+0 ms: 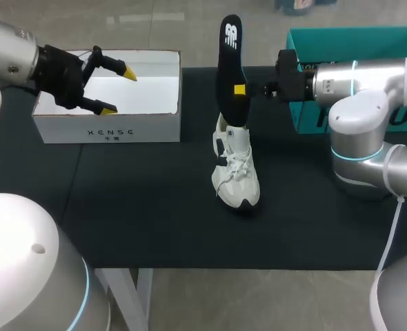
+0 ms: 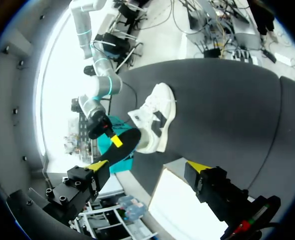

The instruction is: Take the shoe out of the shoebox, open the shoe tongue, remove and reinsert the insole, then place the shoe into the shoebox

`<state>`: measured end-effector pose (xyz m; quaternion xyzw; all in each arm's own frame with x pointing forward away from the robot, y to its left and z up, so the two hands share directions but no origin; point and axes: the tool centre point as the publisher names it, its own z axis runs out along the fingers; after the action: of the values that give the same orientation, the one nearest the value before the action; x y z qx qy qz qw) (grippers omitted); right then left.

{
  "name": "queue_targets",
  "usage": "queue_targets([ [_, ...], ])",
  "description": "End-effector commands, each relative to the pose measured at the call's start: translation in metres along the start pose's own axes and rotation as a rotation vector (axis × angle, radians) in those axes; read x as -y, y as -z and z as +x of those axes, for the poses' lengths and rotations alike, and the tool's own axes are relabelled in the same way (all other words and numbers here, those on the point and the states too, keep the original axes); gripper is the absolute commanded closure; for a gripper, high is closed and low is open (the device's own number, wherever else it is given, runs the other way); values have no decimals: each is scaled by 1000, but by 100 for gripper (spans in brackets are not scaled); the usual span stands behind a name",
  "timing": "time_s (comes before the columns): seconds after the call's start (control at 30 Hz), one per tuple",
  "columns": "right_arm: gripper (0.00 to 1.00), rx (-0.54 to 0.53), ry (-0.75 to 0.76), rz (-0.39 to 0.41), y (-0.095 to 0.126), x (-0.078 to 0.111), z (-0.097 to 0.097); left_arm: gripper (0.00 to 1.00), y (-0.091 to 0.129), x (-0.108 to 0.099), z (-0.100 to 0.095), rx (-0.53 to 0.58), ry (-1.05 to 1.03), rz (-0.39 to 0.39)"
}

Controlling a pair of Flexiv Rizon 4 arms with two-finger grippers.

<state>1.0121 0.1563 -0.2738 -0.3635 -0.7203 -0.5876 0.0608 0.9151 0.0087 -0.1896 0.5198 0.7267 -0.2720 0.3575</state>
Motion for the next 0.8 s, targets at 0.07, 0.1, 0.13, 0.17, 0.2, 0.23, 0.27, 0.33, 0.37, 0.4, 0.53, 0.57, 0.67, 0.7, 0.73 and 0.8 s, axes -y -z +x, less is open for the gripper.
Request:
queue_targets([
  [0.07,100,20,-1,6,-3,10,-3,0,0,0,0,-4,0,0],
  [0.1,100,21,-1,7,-3,13,-4,0,0,0,0,-4,0,0],
  [0.13,100,24,-2,11,-4,16,-5,0,0,0,0,-4,0,0],
  [0.17,100,26,-4,12,-4,19,-7,0,0,0,0,-4,0,0],
  [0.2,100,27,-5,11,-5,21,-8,0,0,0,0,-4,0,0],
  [0.23,100,31,-7,12,-5,23,-9,0,0,0,0,-4,0,0],
  [0.27,100,36,-15,11,-5,25,-9,0,0,0,0,-4,0,0],
  [0.33,100,38,-25,5,-5,26,-10,0,0,0,0,-4,0,0],
  [0.37,100,39,-27,3,-5,26,-10,0,0,0,0,-4,0,0],
  [0.4,100,39,-28,3,-5,26,-11,0,0,0,0,-4,0,0],
  [0.53,100,40,-30,3,-6,28,-11,0,0,0,0,-4,0,0],
  [0.57,100,40,-31,4,-6,29,-11,0,0,0,0,-4,0,0],
  [0.67,100,39,-34,6,-6,31,-11,0,0,0,0,-4,0,0],
  [0.7,100,38,-35,6,-6,32,-11,0,0,0,0,-4,0,0],
  [0.73,100,37,-36,7,-6,33,-11,0,0,0,0,-4,0,0],
  [0.8,100,36,-38,9,-6,35,-11,0,0,0,0,-4,0,0],
])
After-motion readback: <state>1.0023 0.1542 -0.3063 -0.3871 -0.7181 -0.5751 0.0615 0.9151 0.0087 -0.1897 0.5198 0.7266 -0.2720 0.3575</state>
